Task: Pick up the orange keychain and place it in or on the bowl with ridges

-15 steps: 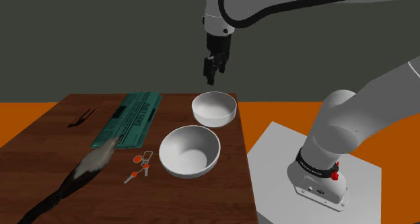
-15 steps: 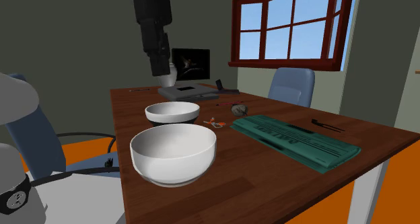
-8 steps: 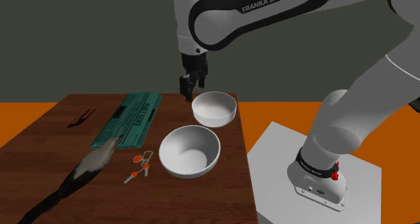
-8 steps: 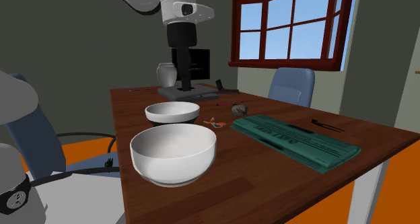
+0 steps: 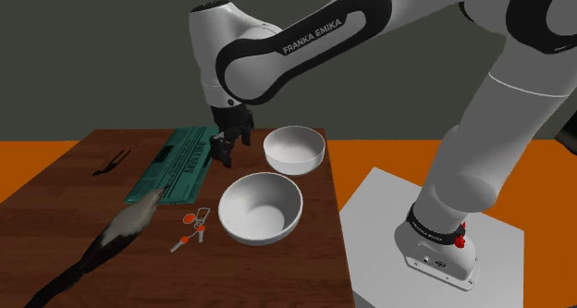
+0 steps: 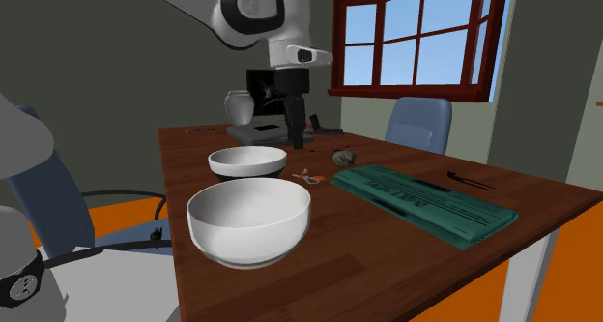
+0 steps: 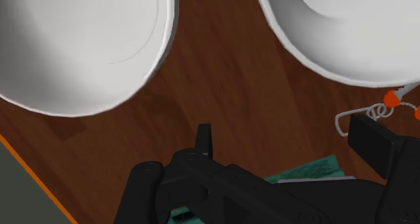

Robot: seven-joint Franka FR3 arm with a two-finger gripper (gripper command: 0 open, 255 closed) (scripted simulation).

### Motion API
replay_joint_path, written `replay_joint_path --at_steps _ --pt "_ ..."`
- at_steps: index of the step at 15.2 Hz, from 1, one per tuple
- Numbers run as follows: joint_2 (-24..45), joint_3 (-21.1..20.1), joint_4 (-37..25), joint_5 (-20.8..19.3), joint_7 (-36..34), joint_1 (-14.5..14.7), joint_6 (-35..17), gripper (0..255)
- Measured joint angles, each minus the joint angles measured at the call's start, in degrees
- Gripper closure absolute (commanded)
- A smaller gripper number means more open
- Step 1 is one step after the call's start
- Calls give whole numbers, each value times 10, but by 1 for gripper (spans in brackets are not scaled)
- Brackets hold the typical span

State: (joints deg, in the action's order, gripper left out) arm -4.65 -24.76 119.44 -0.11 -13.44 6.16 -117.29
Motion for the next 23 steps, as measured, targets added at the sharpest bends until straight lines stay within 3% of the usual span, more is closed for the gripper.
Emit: replay_joint_path --at_steps 7,15,23 --pt "150 -29 -109 -66 -69 37 -13 0" --pt "312 -29 -253 -134 -125 109 -1 0" --pt "342 -22 -243 -149 -136 118 -38 0"
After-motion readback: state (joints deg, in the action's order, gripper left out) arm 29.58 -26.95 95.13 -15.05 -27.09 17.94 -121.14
